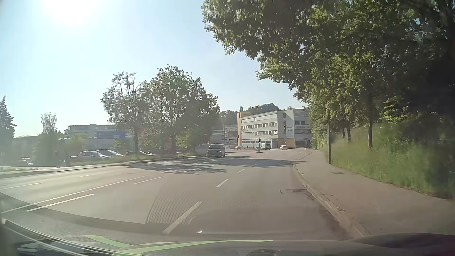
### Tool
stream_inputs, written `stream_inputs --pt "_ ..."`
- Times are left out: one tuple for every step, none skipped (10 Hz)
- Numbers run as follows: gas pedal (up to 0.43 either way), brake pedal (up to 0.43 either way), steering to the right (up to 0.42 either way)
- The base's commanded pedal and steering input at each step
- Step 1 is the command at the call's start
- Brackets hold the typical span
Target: Follow the waypoints while adhering to traffic rules and regulations
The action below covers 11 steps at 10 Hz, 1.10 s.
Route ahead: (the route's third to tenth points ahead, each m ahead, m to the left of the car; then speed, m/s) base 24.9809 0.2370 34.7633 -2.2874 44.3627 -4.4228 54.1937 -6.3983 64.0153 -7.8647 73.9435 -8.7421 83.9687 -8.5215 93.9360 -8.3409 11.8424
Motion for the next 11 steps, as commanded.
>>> stream_inputs --pt "0.067 0.0 0.048" --pt "0.067 0.0 0.047" --pt "0.067 0.0 0.047" --pt "0.067 0.0 0.046" --pt "0.067 0.0 0.044" --pt "0.067 0.0 0.043" --pt "0.067 0.0 0.043" --pt "0.067 0.0 0.043" --pt "0.067 0.0 0.042" --pt "0.067 0.0 0.043" --pt "0.067 0.0 0.042"
